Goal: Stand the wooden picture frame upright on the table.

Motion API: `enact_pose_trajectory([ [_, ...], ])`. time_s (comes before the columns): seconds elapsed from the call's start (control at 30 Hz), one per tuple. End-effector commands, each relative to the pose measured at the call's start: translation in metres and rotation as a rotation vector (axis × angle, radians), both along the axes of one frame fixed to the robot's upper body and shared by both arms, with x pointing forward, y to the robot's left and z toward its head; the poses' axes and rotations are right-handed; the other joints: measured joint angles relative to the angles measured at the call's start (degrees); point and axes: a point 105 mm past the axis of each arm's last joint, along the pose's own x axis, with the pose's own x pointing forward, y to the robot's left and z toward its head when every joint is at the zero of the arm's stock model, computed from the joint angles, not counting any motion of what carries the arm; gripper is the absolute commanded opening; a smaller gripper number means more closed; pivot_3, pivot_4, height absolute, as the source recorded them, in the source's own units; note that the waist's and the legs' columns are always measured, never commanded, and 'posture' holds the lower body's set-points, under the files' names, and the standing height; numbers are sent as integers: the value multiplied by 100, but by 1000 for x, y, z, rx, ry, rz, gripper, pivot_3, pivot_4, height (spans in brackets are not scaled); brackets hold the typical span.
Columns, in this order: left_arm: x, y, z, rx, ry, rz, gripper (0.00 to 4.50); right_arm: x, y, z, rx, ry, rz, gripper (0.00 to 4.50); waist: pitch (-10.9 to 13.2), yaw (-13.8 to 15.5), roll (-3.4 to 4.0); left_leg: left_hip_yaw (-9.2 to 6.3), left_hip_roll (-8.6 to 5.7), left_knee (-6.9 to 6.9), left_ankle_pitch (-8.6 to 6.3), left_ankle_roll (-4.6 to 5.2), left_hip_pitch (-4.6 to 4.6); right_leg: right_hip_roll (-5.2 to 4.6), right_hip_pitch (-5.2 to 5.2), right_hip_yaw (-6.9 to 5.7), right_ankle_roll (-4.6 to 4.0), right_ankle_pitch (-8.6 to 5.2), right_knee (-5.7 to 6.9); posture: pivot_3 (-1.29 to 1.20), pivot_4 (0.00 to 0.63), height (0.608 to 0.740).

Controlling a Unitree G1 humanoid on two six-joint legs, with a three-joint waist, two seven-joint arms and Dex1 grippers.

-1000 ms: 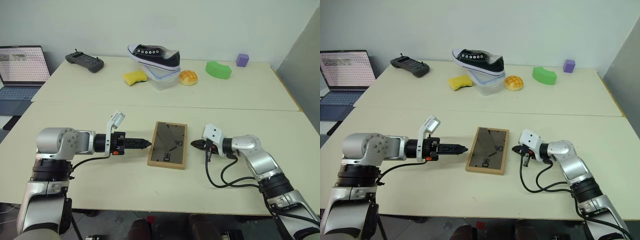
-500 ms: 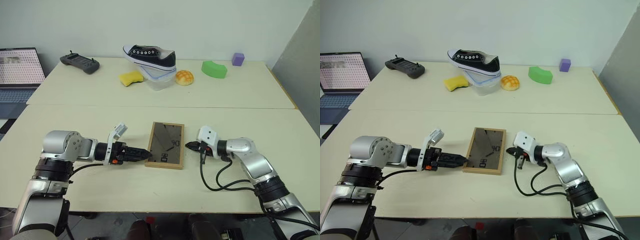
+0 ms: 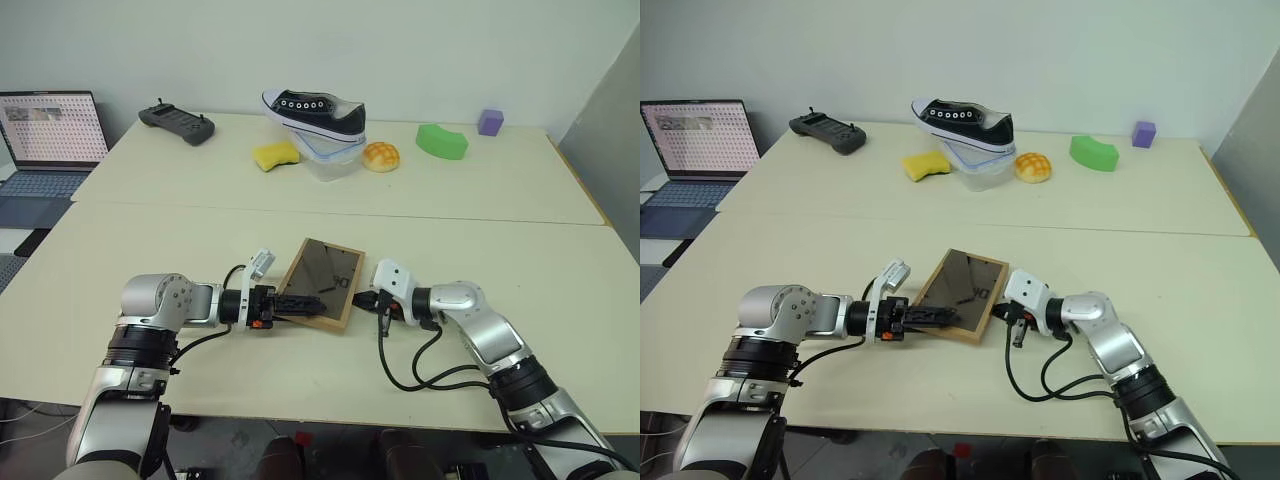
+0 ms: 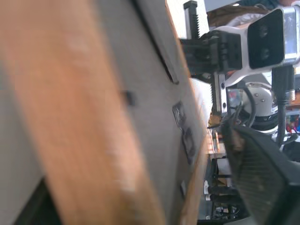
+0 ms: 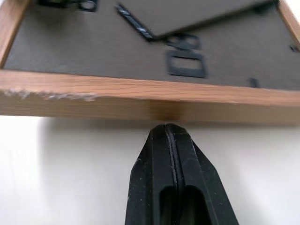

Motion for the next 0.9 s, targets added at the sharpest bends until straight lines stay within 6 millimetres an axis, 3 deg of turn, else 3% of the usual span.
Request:
enact_pose_trajectory([
  [0.03,-2,3,4,-25,-1,7,2947,3,-21,5,-28,-45,-27,0,0,-4,0,0,1,0,0,0,0,2,0,0,0,0,0,0,150,740],
  [0.17,-1,2,11,-48,-34,19,2218,8,-42,12,-38,-59,-88,0,0,-4,-1,0,2,-1,0,1,0,3,-1,1,0,0,0,0,150,740],
  [0.3,2,-2,21,-72,-52,44,1331,14,-59,36,30,-68,-168,0,1,2,-2,-1,2,0,0,1,-2,2,0,0,0,0,-1,0,150,740],
  [0.43,8,-7,24,-56,-99,73,1278,16,-64,65,130,-36,-204,0,2,-1,-2,-1,3,-1,0,1,-3,3,-2,0,0,0,0,0,150,740],
  [0.7,7,-25,73,-185,-336,19,1278,2,-42,139,531,211,-129,2130,3,3,-3,-4,7,-4,1,-1,-6,4,-5,-1,0,0,0,0,150,740],
  [0.9,-3,-38,77,-117,-508,-45,1278,-2,-21,157,584,280,-45,3462,3,7,-2,-1,6,-8,0,0,-7,3,-3,0,0,0,-9,0,150,740],
])
